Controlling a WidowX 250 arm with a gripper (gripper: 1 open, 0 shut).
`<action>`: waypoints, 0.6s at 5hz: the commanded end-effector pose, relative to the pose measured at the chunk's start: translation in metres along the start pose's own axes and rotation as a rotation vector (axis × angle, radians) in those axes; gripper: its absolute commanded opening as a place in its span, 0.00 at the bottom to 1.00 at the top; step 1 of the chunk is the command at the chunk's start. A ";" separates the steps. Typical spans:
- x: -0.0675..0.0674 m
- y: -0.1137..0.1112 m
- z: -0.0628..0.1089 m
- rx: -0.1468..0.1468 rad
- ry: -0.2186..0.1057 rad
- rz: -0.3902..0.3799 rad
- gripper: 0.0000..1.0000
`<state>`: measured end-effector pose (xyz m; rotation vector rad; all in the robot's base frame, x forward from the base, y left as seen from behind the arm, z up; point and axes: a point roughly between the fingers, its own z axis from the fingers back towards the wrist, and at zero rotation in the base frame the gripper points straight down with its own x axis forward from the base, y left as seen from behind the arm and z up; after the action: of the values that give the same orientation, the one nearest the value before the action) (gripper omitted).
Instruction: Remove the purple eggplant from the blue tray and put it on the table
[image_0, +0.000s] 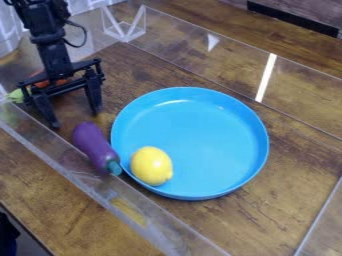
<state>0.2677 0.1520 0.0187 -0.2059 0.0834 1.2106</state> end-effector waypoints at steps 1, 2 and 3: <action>0.013 -0.011 0.018 -0.031 -0.057 0.020 1.00; 0.014 -0.021 0.018 -0.034 -0.065 0.038 1.00; 0.021 -0.019 0.017 -0.025 -0.077 0.023 1.00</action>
<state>0.2834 0.1617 0.0206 -0.1814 0.0605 1.2476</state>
